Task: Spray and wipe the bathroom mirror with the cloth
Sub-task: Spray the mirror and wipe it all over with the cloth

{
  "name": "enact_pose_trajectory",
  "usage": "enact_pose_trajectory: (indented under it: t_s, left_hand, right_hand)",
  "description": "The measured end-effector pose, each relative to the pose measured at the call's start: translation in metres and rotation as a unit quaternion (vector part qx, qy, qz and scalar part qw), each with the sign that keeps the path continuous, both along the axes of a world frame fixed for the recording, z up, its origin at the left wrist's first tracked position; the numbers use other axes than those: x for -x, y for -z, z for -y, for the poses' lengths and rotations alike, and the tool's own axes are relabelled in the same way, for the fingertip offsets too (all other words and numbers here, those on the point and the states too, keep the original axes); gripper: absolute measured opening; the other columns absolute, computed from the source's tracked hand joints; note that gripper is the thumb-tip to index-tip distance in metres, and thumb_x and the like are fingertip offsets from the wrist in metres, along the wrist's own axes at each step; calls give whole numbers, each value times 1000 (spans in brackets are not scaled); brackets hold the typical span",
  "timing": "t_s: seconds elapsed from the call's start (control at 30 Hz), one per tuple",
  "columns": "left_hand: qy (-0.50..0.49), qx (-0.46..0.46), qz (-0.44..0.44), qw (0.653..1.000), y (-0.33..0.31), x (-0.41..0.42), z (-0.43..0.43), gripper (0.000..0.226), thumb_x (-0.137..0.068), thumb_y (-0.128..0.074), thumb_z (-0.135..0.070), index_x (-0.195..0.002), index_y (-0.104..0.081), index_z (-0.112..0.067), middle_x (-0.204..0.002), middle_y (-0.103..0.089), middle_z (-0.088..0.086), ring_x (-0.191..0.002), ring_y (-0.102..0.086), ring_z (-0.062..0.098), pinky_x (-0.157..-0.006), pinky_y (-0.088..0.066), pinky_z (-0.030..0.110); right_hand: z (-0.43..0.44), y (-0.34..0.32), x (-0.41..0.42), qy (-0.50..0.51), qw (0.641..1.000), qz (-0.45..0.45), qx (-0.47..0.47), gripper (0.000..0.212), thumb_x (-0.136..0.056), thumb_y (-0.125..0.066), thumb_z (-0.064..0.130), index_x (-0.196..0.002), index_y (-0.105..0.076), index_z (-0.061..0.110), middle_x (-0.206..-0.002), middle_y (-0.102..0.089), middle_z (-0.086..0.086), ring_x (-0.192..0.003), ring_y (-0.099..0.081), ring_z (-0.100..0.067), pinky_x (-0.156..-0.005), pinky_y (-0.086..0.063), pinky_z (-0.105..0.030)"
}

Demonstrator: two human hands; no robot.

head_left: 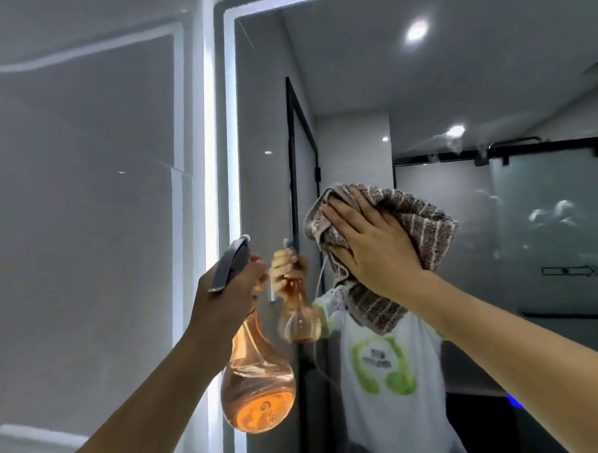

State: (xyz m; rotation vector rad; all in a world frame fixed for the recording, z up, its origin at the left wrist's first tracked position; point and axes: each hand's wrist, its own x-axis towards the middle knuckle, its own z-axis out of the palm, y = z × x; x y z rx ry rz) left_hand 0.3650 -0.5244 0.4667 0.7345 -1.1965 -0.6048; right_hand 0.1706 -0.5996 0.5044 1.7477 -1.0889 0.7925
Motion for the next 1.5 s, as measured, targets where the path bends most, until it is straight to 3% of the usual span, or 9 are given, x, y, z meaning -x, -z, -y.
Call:
enact_pose_trajectory:
  t_s: [0.2,0.33,0.43,0.5,0.6,0.73,0.97,1.23,1.5]
  left_hand:
    - [9,-21,0,1000,18,11,2,7,-85,-60,-16,-79,-62,-19,-89,-63,16,-91,-62,30,-70,-47,29]
    - [22,-19,26,999,14,23,-3,8,-85,-59,-13,-78,-60,-15,-87,-59,16,-80,-57,26,-60,-46,24]
    - [37,-14,14,999,0,25,-5,9,-84,-58,-10,-78,-60,-17,-84,-61,12,-81,-59,24,-52,-48,20]
    - [29,-8,16,999,-9,23,-5,10,-84,-58,-12,-78,-60,-20,-85,-62,8,-85,-61,24,-56,-49,21]
    - [8,8,31,999,-12,9,-4,11,-85,-58,-14,-77,-60,-21,-86,-63,8,-93,-61,29,-73,-48,32]
    - [-27,11,46,999,2,-15,-4,12,-84,-59,-13,-75,-62,-20,-89,-62,14,-90,-59,30,-74,-45,34]
    - [-52,15,25,998,16,-38,-5,12,-87,-57,-15,-79,-58,-24,-93,-62,11,-102,-60,35,-70,-46,26]
    - [-87,2,18,996,32,-34,-4,12,-86,-57,-17,-76,-56,-24,-87,-60,11,-90,-59,30,-67,-45,26]
    - [-85,23,27,996,39,-24,-13,11,-87,-56,-18,-78,-57,-23,-95,-62,20,-92,-59,32,-70,-45,27]
  right_hand:
    - [-6,76,44,10,997,-73,-12,55,-87,-32,42,-137,-38,20,-142,-44,3,-136,-21,-18,-103,-21,-36]
    - [-12,60,71,34,997,-73,-15,53,-93,-16,47,-140,-27,26,-142,-40,9,-135,-21,-15,-99,-26,-35]
    - [-15,42,67,38,998,-46,-29,55,-89,-23,47,-139,-28,26,-142,-41,8,-135,-21,-14,-95,-42,-39]
    - [-19,22,58,41,998,-37,-30,57,-87,-26,46,-140,-30,25,-144,-40,5,-137,-20,-15,-95,-43,-43]
    - [-15,-17,37,14,1000,7,-24,58,-92,-23,48,-145,-11,29,-154,-13,9,-140,4,-11,-110,-22,-44]
    - [-5,-47,-1,24,999,30,-20,61,-94,-26,46,-146,0,26,-156,4,9,-142,11,-18,-113,-9,-43]
    - [7,-49,-43,9,999,-23,-26,59,-95,-26,45,-146,-2,26,-156,4,9,-142,13,-18,-114,-6,-43]
    - [12,-27,-63,-13,993,-104,-57,60,-94,-31,44,-146,-5,28,-156,-1,10,-142,12,-18,-113,-7,-45]
    - [2,-9,-32,-6,976,-206,-66,64,-85,-15,54,-143,-22,28,-152,-23,7,-142,-12,-23,-111,-17,-44]
